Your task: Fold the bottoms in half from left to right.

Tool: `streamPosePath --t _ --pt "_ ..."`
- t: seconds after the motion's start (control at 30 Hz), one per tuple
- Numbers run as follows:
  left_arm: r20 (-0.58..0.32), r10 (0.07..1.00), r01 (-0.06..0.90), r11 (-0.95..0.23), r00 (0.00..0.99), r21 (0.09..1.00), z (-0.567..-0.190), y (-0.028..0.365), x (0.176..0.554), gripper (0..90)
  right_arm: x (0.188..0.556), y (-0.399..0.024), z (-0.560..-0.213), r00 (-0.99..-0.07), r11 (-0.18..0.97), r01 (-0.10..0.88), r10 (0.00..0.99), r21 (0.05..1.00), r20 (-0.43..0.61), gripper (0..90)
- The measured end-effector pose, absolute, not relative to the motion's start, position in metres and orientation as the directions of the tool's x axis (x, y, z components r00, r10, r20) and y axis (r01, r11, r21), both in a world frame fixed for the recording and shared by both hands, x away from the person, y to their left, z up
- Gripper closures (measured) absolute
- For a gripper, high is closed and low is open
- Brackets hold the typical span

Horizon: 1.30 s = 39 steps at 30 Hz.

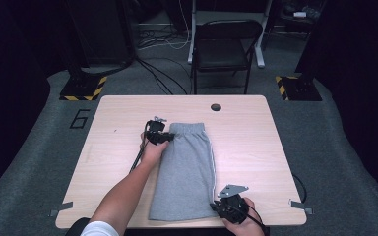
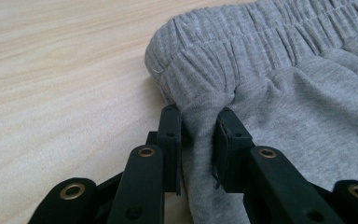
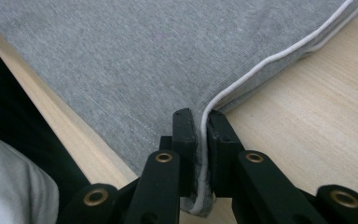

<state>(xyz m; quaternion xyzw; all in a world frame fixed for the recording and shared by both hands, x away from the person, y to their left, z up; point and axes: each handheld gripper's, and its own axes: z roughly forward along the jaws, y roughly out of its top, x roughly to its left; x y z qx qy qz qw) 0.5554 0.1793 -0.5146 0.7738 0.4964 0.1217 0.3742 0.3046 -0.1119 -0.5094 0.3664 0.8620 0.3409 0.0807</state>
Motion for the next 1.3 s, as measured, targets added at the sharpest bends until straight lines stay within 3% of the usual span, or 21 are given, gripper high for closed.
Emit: streamPosePath --t 0.27,0.43,0.67,0.97,1.3 --pt "-0.176 0.859 0.671 -0.231 0.481 0.704 -0.514 0.181 0.553 73.6 0.303 -0.113 -0.509 -0.718 0.502 0.577 0.687 0.645 0.108 81.0" --pt "-0.178 0.864 0.673 -0.222 0.471 0.706 -0.514 0.181 0.552 73.6 0.305 -0.118 -0.509 -0.706 0.483 0.592 0.697 0.645 0.125 69.0" --pt "-0.169 0.868 0.671 -0.223 0.467 0.708 -0.513 0.181 0.550 73.0 0.307 -0.125 -0.501 -0.674 0.436 0.585 0.730 0.684 0.111 60.3" --pt "-0.197 0.854 0.667 -0.212 0.482 0.714 -0.506 0.184 0.544 52.0 0.321 -0.127 -0.497 -0.676 0.406 0.540 0.731 0.737 0.093 49.7" --pt "-0.207 0.848 0.652 -0.196 0.488 0.732 -0.497 0.190 0.527 51.6 0.341 -0.117 -0.496 -0.723 0.435 0.509 0.684 0.742 0.095 45.2"
